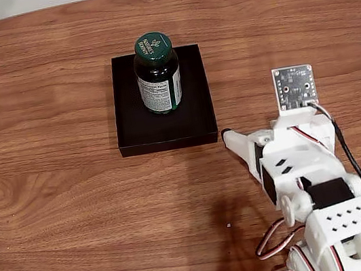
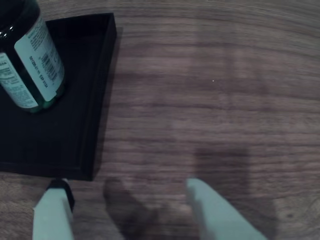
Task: Pick up the pill bottle and place it in the black box.
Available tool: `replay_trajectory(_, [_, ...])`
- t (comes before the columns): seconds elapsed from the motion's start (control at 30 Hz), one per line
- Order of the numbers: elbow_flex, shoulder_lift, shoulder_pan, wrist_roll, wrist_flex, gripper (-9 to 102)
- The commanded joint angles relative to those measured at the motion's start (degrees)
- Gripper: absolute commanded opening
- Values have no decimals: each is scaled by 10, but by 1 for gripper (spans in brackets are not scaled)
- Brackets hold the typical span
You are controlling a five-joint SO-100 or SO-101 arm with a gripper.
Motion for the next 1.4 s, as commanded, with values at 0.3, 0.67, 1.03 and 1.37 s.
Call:
replay_trajectory(0.3, [-9, 95, 34, -41, 199, 13])
replay_trajectory(0.67, [-9, 207, 59, -133, 416, 0])
replay_trajectory(1.03, [-9, 298, 56, -195, 591, 0])
replay_trajectory(1.37, [-9, 317, 48, -83, 693, 0])
